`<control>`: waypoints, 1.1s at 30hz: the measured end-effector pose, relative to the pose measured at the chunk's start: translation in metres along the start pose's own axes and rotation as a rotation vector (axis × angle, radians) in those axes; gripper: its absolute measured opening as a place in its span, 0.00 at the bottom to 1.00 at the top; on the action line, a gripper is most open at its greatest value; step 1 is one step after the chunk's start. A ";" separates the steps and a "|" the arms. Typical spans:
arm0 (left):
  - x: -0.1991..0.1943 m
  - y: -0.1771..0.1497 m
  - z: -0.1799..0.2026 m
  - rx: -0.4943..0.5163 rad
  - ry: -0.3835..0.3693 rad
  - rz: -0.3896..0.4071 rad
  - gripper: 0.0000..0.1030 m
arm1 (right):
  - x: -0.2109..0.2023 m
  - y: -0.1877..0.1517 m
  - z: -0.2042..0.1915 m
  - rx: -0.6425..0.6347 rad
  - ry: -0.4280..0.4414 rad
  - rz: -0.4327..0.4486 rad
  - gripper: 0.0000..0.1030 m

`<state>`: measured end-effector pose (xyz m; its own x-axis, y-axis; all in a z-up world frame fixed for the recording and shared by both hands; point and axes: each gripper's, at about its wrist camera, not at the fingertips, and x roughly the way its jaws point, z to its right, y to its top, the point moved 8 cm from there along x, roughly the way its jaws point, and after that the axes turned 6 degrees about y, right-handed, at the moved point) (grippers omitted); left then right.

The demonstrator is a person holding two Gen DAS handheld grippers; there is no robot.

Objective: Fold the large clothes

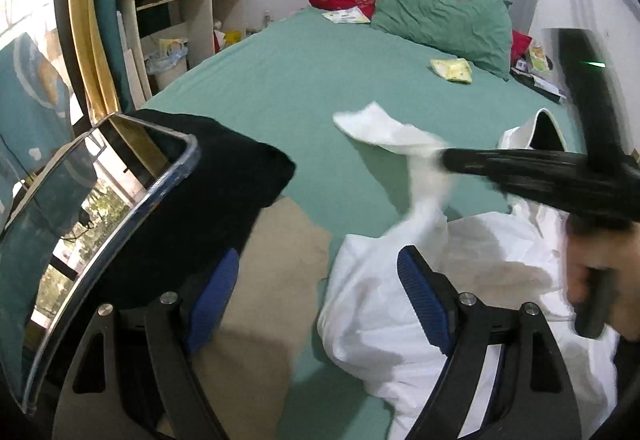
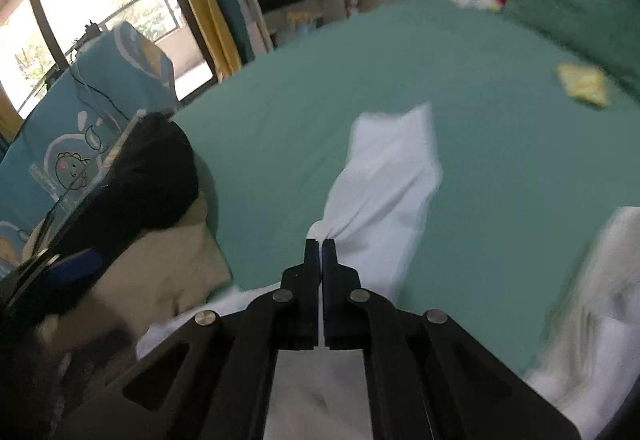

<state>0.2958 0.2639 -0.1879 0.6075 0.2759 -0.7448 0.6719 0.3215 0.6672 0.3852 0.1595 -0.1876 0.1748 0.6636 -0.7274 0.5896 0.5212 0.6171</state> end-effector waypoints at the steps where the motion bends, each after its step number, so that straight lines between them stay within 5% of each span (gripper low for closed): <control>1: -0.001 0.000 0.002 0.003 -0.003 -0.001 0.83 | -0.020 -0.006 0.002 0.000 -0.018 0.015 0.01; 5: 0.001 -0.003 0.024 0.020 -0.040 -0.021 0.83 | -0.079 -0.053 0.014 0.040 -0.083 0.006 0.01; 11: 0.016 -0.036 0.061 0.067 -0.151 -0.162 0.83 | -0.098 -0.153 0.039 0.141 -0.193 -0.163 0.02; 15: 0.018 -0.049 0.061 0.106 -0.116 -0.165 0.83 | -0.101 -0.169 0.040 0.128 -0.268 -0.221 0.06; 19: 0.022 -0.049 0.061 0.102 -0.118 -0.173 0.83 | -0.104 -0.125 0.026 0.009 -0.319 -0.124 0.26; 21: 0.025 -0.047 0.061 0.098 -0.123 -0.174 0.83 | -0.099 -0.105 0.019 -0.025 -0.312 -0.079 0.61; 23: 0.029 -0.044 0.061 0.092 -0.112 -0.179 0.83 | -0.083 -0.082 0.018 -0.048 -0.290 -0.049 0.77; 29: 0.034 -0.039 0.054 0.072 -0.102 -0.182 0.83 | -0.007 -0.075 0.027 -0.023 -0.218 -0.148 0.76; 31: 0.036 -0.040 0.053 0.074 -0.098 -0.187 0.83 | 0.008 -0.079 0.030 -0.045 -0.226 -0.168 0.61; 32: 0.037 -0.041 0.054 0.076 -0.099 -0.191 0.83 | 0.015 -0.084 0.032 -0.045 -0.218 -0.188 0.35; 33: 0.038 -0.041 0.054 0.079 -0.099 -0.194 0.83 | 0.013 -0.084 0.033 -0.042 -0.213 -0.168 0.24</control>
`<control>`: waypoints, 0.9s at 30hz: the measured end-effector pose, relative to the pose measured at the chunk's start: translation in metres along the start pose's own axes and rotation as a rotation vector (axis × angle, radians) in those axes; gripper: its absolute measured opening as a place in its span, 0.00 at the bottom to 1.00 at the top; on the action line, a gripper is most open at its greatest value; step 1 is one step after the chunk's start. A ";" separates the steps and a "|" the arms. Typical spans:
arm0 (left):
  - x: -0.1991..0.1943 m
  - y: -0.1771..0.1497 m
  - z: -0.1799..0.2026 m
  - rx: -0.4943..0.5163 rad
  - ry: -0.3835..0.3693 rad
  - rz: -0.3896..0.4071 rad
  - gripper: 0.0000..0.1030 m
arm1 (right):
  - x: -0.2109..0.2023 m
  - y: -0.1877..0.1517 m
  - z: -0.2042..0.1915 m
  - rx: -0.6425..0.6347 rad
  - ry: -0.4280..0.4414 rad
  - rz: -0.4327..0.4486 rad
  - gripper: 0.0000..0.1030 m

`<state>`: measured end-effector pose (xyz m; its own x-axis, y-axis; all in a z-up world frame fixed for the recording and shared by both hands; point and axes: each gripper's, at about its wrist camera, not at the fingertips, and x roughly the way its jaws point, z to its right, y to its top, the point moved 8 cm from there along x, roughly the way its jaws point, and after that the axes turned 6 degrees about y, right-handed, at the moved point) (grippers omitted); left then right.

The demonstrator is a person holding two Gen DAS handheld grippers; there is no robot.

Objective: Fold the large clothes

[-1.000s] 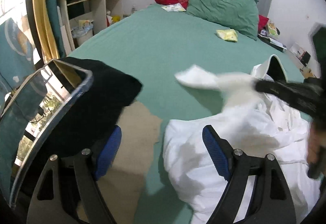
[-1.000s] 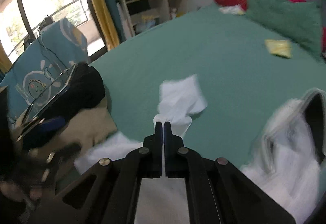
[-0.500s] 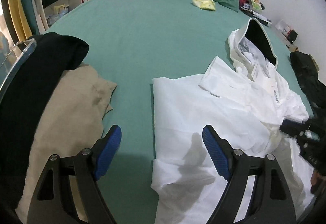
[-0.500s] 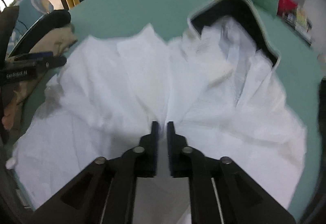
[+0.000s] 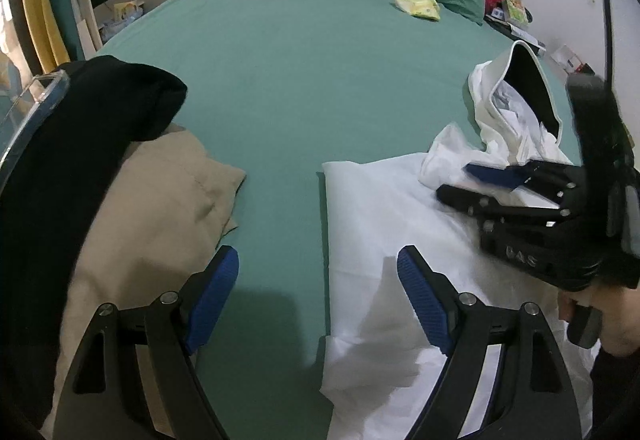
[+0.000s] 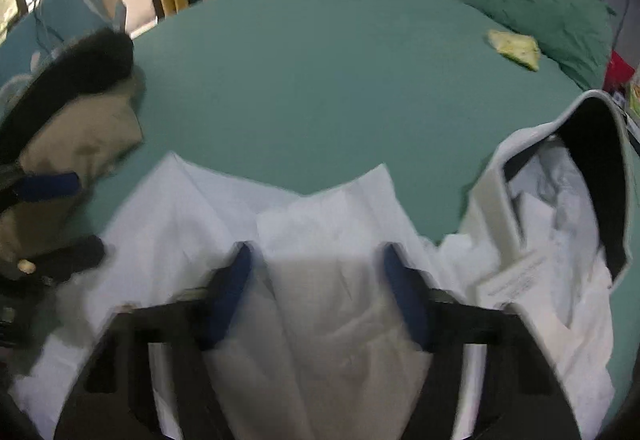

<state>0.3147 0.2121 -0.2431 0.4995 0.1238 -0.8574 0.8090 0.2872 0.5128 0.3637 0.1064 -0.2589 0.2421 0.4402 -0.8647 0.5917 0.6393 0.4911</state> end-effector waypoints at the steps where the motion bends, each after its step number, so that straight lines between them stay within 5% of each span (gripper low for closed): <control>1: 0.002 0.000 0.001 0.000 0.005 -0.005 0.83 | -0.005 0.000 0.003 0.007 0.002 0.013 0.16; 2: 0.004 0.001 0.002 -0.002 0.007 -0.012 0.83 | -0.010 -0.002 0.006 0.013 0.005 0.018 0.05; 10: 0.010 -0.006 0.027 0.061 0.031 -0.019 0.83 | -0.142 -0.016 0.056 0.163 0.006 0.308 0.05; 14: 0.014 -0.011 0.039 0.110 0.074 -0.019 0.83 | -0.199 -0.056 0.096 0.250 -0.043 0.398 0.05; 21: 0.013 -0.007 0.061 0.177 0.074 -0.002 0.83 | -0.205 -0.141 0.174 0.441 -0.055 0.376 0.05; 27: 0.008 -0.004 0.072 0.228 0.077 0.015 0.83 | -0.183 -0.217 0.213 0.591 -0.092 0.246 0.06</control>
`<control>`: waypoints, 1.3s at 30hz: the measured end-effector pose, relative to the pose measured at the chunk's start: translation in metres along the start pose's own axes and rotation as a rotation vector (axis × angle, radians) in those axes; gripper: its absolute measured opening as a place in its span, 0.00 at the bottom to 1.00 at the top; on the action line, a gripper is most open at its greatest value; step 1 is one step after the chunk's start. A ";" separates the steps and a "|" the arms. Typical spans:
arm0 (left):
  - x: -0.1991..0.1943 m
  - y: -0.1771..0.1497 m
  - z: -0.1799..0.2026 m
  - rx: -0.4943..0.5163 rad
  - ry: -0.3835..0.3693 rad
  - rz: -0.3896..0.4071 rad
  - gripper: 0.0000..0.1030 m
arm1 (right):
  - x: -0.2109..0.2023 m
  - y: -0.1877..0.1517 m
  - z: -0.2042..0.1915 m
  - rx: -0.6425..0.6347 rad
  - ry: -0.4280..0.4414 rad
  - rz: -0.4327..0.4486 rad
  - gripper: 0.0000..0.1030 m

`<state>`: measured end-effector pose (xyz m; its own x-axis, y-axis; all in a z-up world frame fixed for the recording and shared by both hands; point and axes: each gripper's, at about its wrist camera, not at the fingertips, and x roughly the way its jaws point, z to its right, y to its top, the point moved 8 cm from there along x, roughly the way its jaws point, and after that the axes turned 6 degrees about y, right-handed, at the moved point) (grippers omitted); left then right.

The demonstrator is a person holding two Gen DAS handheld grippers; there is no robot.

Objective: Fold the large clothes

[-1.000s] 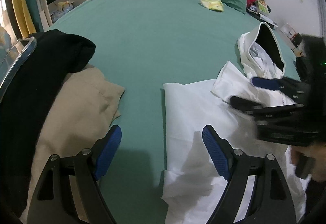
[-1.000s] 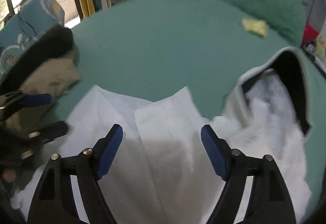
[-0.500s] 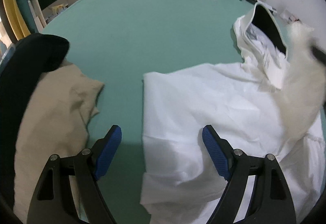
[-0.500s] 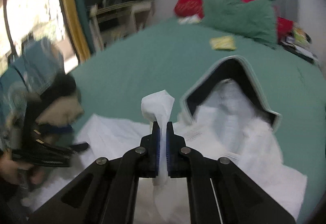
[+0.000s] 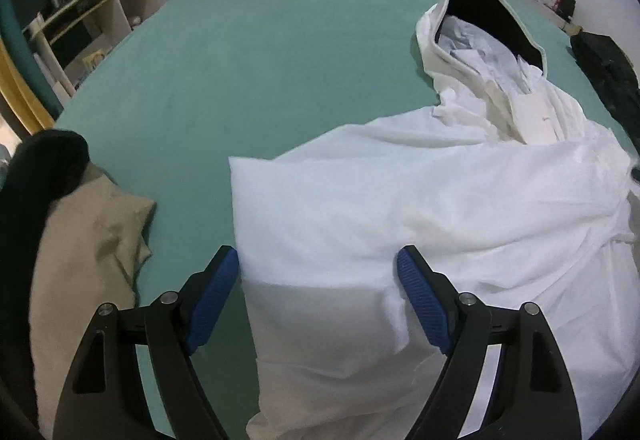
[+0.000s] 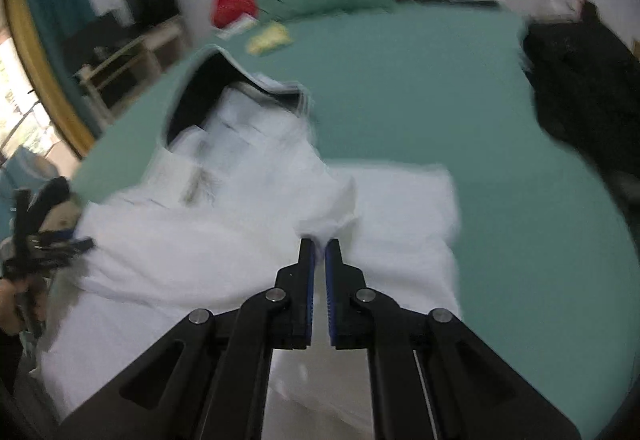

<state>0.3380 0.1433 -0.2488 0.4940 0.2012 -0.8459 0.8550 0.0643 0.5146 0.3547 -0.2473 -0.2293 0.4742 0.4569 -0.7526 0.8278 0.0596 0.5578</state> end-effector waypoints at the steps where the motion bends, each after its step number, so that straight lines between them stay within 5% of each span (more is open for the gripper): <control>1: -0.004 0.004 -0.001 -0.009 -0.009 0.015 0.83 | 0.001 -0.008 0.007 0.009 -0.028 -0.017 0.06; 6: -0.017 0.016 -0.009 -0.037 -0.031 0.080 0.83 | 0.000 0.007 0.007 -0.013 -0.030 -0.006 0.06; 18: 0.016 -0.004 -0.013 -0.084 -0.038 -0.018 0.83 | 0.038 0.014 0.012 0.096 0.063 -0.095 0.18; 20: 0.014 -0.004 -0.016 -0.102 -0.038 -0.016 0.83 | 0.031 0.015 0.015 0.090 0.034 -0.090 0.34; 21: 0.012 -0.004 -0.018 -0.115 -0.038 -0.008 0.83 | 0.024 0.018 0.013 0.076 0.019 -0.072 0.62; 23: 0.007 -0.001 -0.017 -0.126 -0.042 0.019 0.83 | 0.014 0.025 0.008 0.066 0.052 -0.022 0.86; 25: -0.002 0.004 -0.014 -0.115 -0.048 0.066 0.83 | 0.016 0.027 0.005 0.069 0.071 -0.016 0.86; 27: -0.005 0.006 -0.007 -0.084 -0.047 0.081 0.83 | 0.029 0.021 0.006 0.068 0.057 -0.057 0.84; 29: 0.001 0.002 0.000 -0.052 -0.045 0.056 0.83 | 0.036 0.015 0.003 0.052 0.065 -0.080 0.47; 30: 0.005 -0.001 0.002 -0.046 -0.041 0.041 0.83 | 0.040 0.011 0.004 0.042 0.043 -0.100 0.12; 31: 0.007 -0.002 0.003 -0.048 -0.042 0.037 0.83 | 0.041 0.007 0.005 0.036 0.030 -0.104 0.04; 39: 0.012 0.008 0.004 -0.074 -0.079 0.032 0.83 | 0.000 -0.016 0.017 -0.061 -0.111 -0.135 0.04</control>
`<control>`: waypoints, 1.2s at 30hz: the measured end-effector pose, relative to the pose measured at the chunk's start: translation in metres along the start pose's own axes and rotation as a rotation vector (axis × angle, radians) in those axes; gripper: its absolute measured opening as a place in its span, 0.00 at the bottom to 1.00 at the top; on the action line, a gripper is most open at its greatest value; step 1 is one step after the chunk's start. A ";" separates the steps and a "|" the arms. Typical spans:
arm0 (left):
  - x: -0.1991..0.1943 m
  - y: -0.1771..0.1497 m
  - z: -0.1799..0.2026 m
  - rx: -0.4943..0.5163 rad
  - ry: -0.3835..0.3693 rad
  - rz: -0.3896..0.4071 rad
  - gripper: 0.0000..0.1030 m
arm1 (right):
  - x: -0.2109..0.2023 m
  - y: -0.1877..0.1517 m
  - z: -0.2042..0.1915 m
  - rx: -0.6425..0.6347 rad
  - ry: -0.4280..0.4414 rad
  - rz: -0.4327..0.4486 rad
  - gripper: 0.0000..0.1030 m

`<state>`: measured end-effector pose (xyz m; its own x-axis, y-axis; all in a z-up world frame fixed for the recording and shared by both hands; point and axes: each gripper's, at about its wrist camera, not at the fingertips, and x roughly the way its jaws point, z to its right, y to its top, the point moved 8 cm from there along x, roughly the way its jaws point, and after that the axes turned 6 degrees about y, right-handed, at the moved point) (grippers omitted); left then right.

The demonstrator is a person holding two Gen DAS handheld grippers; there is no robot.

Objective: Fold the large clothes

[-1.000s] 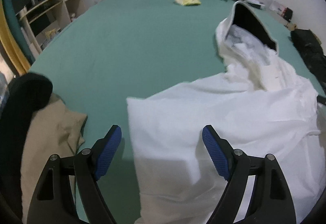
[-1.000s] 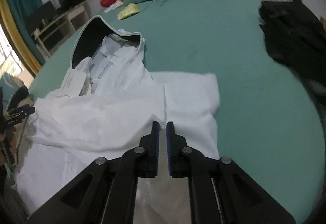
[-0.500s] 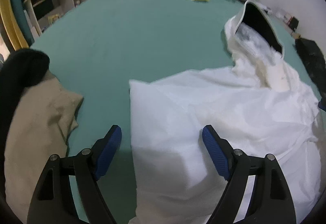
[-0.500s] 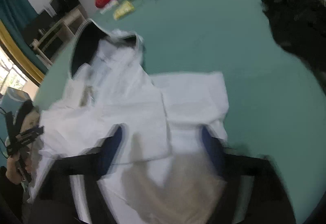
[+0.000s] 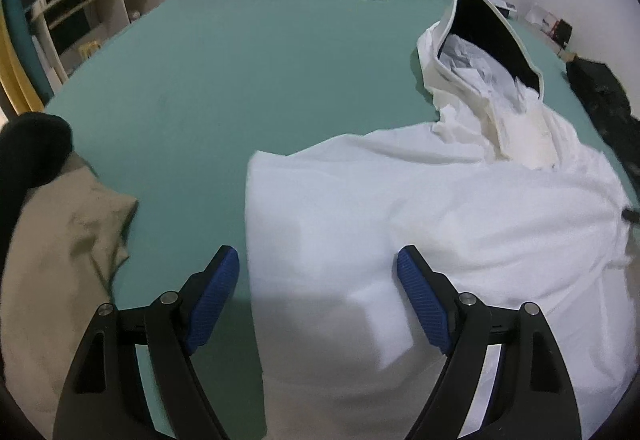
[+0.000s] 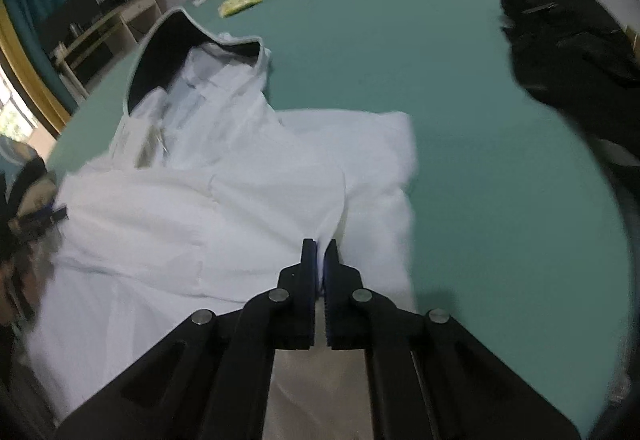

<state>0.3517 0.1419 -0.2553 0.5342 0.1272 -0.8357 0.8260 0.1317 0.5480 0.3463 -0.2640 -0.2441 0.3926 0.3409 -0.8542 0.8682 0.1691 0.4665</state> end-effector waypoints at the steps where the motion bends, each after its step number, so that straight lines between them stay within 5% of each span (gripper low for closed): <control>1: 0.000 0.005 0.000 0.002 0.000 0.003 0.83 | -0.001 -0.003 0.000 -0.024 -0.015 -0.029 0.06; 5: -0.003 0.040 0.010 0.012 -0.013 0.053 0.83 | -0.006 0.018 0.006 -0.034 -0.022 -0.020 0.33; 7: 0.000 0.063 0.024 0.017 -0.044 0.059 0.83 | -0.008 0.045 0.003 -0.044 0.013 0.040 0.59; 9: 0.005 0.085 0.039 0.018 -0.054 0.066 0.83 | 0.002 0.082 -0.004 -0.063 0.059 0.077 0.70; 13: 0.016 0.119 0.061 0.013 -0.079 0.106 0.83 | 0.040 0.142 -0.025 -0.112 0.144 0.094 0.70; 18: 0.052 0.142 0.090 0.011 -0.146 0.075 0.83 | 0.106 0.177 -0.037 -0.079 0.267 0.042 0.70; 20: 0.075 0.142 0.098 0.051 -0.126 0.017 0.81 | 0.125 0.183 -0.043 -0.066 0.295 0.025 0.69; 22: 0.085 0.139 0.101 0.068 -0.125 -0.003 0.55 | 0.135 0.185 -0.050 -0.056 0.328 0.020 0.37; 23: 0.088 0.136 0.102 0.075 -0.142 -0.009 0.45 | 0.135 0.185 -0.050 -0.075 0.298 0.024 0.05; 25: 0.088 0.132 0.099 0.064 -0.147 -0.008 0.16 | 0.123 0.183 -0.052 -0.121 0.251 0.065 0.04; 31: 0.058 0.114 0.077 0.062 -0.101 0.019 0.13 | 0.060 0.146 -0.039 -0.242 0.115 0.125 0.04; 36: 0.036 0.090 0.076 0.141 -0.147 -0.045 0.15 | 0.065 0.104 -0.028 -0.373 0.025 0.016 0.04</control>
<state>0.4594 0.0840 -0.2387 0.5082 -0.0222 -0.8610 0.8611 -0.0066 0.5084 0.4534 -0.1983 -0.2451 0.3935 0.3682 -0.8424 0.6898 0.4875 0.5353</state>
